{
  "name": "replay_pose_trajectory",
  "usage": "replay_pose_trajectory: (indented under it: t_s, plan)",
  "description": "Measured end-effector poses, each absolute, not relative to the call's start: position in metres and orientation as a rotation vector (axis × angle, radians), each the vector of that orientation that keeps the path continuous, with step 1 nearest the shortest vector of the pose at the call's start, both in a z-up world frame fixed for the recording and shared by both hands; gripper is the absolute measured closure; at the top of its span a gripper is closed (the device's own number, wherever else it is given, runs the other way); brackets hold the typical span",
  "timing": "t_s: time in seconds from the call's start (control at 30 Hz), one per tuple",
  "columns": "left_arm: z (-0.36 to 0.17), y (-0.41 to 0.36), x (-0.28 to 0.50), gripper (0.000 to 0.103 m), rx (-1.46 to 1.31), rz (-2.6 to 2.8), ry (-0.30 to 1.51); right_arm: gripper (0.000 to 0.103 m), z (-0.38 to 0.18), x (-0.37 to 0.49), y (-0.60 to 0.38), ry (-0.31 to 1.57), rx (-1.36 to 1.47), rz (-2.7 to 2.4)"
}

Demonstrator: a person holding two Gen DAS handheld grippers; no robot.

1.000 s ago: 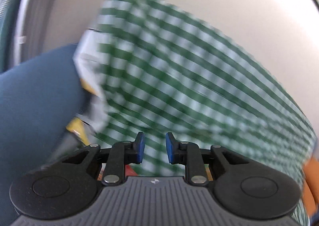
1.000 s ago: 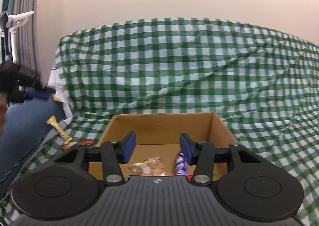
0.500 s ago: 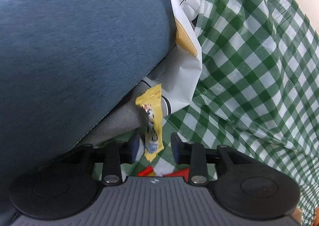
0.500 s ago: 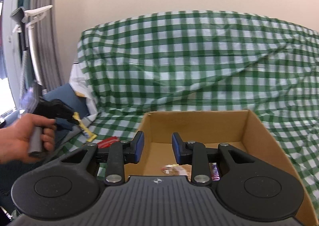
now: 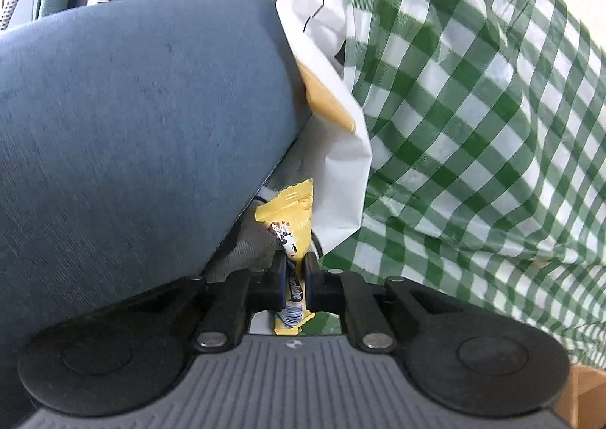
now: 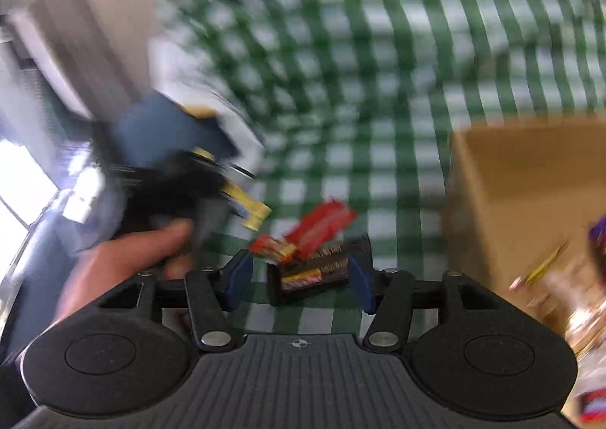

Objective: Organize snacks
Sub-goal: 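Grasp the yellow wafer bar with the left tool while the right tool grasps the dark chocolate bar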

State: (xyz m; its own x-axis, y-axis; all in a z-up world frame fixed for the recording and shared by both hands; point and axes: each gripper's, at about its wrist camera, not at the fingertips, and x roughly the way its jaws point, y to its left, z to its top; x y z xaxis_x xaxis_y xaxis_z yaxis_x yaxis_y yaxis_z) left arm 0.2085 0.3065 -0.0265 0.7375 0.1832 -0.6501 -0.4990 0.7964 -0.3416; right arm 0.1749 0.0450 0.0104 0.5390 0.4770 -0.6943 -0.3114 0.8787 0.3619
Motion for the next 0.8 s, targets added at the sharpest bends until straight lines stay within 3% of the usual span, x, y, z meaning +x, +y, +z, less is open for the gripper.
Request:
replay_pose_trajectory:
  t_s: [0.17,0.3,0.37,0.53,0.6,0.67,0.73,0.8]
  plan:
    - [-0.009,0.315,0.204,0.094,-0.557,0.380,0.625,0.045,-0.052,0.219,0.061,1.093,0.368,0.249]
    - [0.000,0.320,0.198,0.094,-0.567,0.374,0.607,0.045,-0.076,0.240,0.064,1.124,0.408,0.120]
    - [0.003,0.322,0.195,0.094,-0.587,0.366,0.597,0.032,-0.083,0.244,0.070,1.132,0.420,0.082]
    - [0.012,0.323,0.189,0.094,-0.600,0.358,0.569,0.019,-0.085,0.252,0.103,1.109,0.322,0.062]
    - [0.014,0.324,0.186,0.094,-0.600,0.357,0.562,0.025,-0.083,0.252,0.107,1.095,0.279,0.053]
    - [0.017,0.324,0.183,0.094,-0.599,0.362,0.556,0.051,-0.082,0.248,0.113,1.074,0.193,0.041]
    - [0.019,0.324,0.178,0.094,-0.596,0.367,0.551,0.060,-0.078,0.239,0.112,1.065,0.133,0.054]
    - [0.019,0.322,0.174,0.094,-0.588,0.371,0.556,0.062,-0.076,0.232,0.105,1.064,0.101,0.062]
